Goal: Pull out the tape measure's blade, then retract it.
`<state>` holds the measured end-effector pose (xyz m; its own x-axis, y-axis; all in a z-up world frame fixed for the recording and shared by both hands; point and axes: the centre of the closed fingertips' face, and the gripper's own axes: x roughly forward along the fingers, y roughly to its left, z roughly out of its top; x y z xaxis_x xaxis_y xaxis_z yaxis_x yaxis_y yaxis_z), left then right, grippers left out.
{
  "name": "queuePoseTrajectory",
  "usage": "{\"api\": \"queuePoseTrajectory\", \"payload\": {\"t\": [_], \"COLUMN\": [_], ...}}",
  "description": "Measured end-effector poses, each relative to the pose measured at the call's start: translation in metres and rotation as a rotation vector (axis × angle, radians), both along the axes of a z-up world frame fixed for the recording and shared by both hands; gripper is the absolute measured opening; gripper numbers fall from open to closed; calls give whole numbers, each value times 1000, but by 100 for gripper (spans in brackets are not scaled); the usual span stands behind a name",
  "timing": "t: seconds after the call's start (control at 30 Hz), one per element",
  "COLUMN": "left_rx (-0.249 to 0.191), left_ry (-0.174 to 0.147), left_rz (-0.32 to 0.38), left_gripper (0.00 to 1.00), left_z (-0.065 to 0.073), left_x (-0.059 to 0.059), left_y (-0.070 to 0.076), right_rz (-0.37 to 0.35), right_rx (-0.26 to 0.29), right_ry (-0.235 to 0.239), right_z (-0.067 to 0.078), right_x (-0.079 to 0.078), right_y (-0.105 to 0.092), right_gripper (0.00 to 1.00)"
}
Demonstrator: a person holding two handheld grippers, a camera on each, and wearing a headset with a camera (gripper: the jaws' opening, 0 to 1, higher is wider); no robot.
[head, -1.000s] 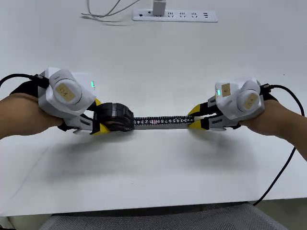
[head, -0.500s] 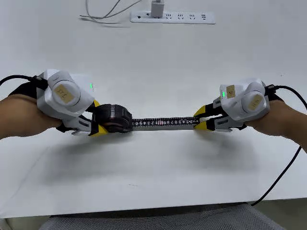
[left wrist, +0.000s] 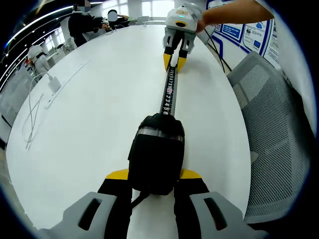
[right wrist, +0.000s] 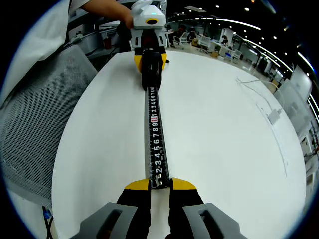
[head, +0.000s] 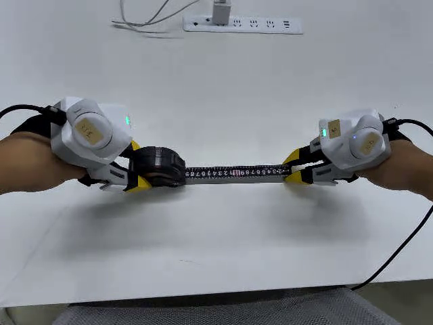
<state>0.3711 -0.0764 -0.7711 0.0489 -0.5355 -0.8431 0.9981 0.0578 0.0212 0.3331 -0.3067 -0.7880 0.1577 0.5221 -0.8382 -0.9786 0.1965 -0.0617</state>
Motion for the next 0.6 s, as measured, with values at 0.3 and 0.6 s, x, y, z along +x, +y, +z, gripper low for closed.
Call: {"api": "queuePoseTrajectory", "payload": {"t": [0.3,0.6], "left_rx": [2,4], "left_ry": [-1,-3], "left_rz": [-1,-4], "left_gripper": [27,27], "left_z": [0,1], "left_x": [0,-1], "left_y": [0,0], "right_rz": [-1,-1], "right_rx": [-19,-35], "right_ry": [3,4], "right_z": [0,0], "right_x": [-2,-3], "right_y": [-12,-21], "right_gripper": [9,9]}}
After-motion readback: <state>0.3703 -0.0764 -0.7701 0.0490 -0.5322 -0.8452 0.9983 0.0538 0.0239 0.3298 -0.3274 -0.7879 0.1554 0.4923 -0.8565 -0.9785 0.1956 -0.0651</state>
